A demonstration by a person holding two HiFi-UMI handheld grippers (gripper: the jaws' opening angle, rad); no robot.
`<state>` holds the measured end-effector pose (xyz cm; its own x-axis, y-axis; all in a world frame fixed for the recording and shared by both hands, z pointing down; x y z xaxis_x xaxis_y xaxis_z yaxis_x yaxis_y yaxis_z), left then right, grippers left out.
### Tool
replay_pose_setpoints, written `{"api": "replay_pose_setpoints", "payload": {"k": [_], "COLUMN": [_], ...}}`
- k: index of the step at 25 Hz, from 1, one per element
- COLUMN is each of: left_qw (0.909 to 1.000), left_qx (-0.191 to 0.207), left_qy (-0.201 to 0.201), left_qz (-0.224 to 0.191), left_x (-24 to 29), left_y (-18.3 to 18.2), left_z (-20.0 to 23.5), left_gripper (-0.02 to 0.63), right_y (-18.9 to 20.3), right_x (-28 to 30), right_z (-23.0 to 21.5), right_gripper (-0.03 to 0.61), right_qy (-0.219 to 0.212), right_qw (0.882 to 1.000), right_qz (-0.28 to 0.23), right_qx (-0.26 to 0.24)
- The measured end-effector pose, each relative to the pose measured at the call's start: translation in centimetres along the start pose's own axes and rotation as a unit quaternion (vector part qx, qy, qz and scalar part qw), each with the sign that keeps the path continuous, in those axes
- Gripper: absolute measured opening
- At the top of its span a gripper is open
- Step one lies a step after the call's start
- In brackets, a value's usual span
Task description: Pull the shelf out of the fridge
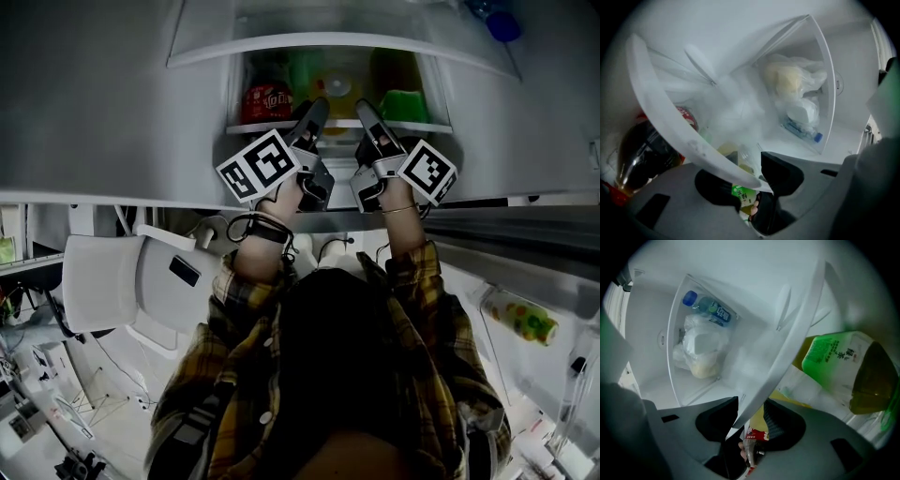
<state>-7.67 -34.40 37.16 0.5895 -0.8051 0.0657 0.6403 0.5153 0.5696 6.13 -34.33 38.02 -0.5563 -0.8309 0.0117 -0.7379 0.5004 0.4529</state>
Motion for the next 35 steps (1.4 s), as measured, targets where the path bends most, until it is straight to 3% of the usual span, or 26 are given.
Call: {"api": "replay_pose_setpoints", "payload": {"k": [8,11,18,23,35], "left_qw": [0.999,0.9983,0.9952,0.9947,0.9932], "left_qx": [-0.036,-0.05,-0.09,-0.093,-0.112], "left_qy": [-0.026,-0.023,-0.008,-0.014,-0.005], "left_qz": [-0.009,-0.017,-0.037,-0.041,-0.032], "left_x": [0.7,0.8,0.8,0.7,-0.6], "left_y": [-0.4,-0.4,-0.5,-0.6,0.2], "left_z": [0.9,0.8,0.7,0.6,0.3], "left_gripper": [0.155,0.132,0.064,0.061,0.054], "right_y": [-0.5,-1.0,-1.0,-0.9,0.0], "right_x": [1.2,1.2,1.1,1.1,-0.3], "right_z": [-0.3,0.0,-0.2,-0.1,0.2], "right_gripper": [0.15,0.084,0.068,0.058,0.055], "right_qy": [0.019,0.018,0.013,0.005,0.006], "right_qw": [1.0,1.0,0.999,0.997,0.997], "right_qz": [-0.007,-0.016,-0.032,-0.04,-0.042], "right_qx": [0.003,0.002,0.034,0.059,0.066]}}
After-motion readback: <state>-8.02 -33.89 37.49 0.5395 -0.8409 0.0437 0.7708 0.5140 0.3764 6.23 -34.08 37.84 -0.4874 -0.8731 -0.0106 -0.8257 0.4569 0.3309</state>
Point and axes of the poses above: the fingertips, and each gripper's own axes: x forward along the fingers, z to its left, y out of its underside, the point moved 4 cm from there along -x, backward along the fingers, and after that the axes turned 2 degrees about y, right-handed, at the moved point
